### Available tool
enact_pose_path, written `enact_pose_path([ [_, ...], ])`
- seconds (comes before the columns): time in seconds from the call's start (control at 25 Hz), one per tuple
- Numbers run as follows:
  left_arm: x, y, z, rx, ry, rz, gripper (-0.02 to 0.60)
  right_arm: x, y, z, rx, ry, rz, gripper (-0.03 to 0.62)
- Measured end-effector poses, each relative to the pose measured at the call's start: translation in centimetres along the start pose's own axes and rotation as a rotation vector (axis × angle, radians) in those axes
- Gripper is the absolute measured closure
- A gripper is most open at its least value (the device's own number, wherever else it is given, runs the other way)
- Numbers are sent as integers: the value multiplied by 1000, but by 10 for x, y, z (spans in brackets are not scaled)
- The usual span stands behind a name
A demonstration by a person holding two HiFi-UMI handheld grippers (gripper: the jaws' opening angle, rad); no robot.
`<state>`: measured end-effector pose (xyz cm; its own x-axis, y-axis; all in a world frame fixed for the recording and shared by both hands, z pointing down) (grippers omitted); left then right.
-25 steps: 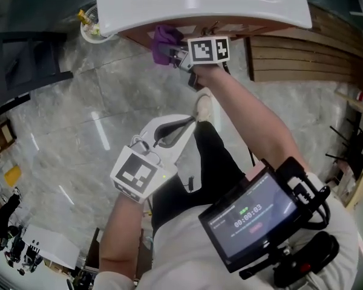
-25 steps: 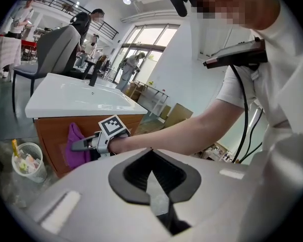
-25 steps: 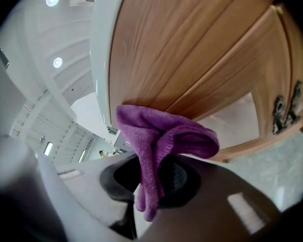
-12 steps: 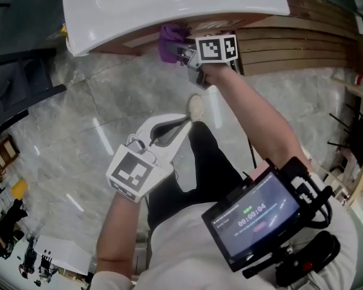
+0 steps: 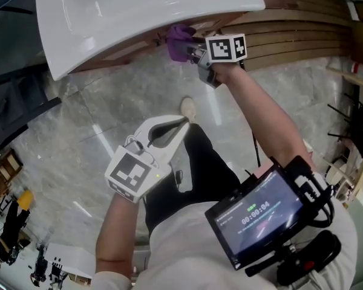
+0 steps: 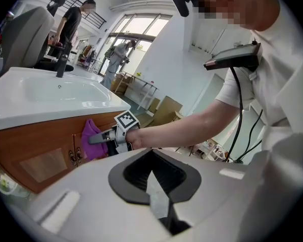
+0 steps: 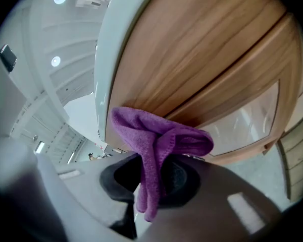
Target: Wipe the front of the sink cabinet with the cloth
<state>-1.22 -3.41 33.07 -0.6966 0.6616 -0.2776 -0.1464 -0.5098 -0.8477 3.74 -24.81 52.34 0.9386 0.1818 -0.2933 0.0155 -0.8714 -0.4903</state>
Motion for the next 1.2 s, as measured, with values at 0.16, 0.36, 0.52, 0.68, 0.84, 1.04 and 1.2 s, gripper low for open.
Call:
enact_pose_path([
  [0.16, -19, 4, -3, -6, -11, 10, 578, 25, 17, -21, 2, -25, -12, 534],
  [0.36, -37, 5, -9, -12, -29, 29, 579, 59, 34, -47, 1, -73, -36, 534],
  [0.52, -50, 4, -10, -14, -40, 36, 578, 83, 47, -73, 12, -119, -48, 533],
  [0.68, -53, 5, -12, -15, -46, 37, 578, 106, 60, -90, 27, -171, -64, 534],
  [0.84, -49, 2, -13, -15, -47, 35, 578, 125, 69, -102, 45, -223, -76, 534],
  [1.04, -40, -2, -14, -10, -38, 29, 578, 140, 77, -108, 83, -271, -86, 534],
  [1.2, -24, -6, -17, -9, -30, 19, 578, 143, 68, -96, 95, -279, -99, 534],
])
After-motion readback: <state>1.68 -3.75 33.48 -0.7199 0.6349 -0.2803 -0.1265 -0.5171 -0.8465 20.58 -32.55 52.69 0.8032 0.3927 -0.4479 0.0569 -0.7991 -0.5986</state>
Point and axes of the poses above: the fingertips, and each gripper's own axes: x backward along the fingers, z to its left, y out of its top, the point moved 7 cm from there along x, backward along the fingers, and after that the axes turned 12 degrees about -z, right-handed, at the moved point
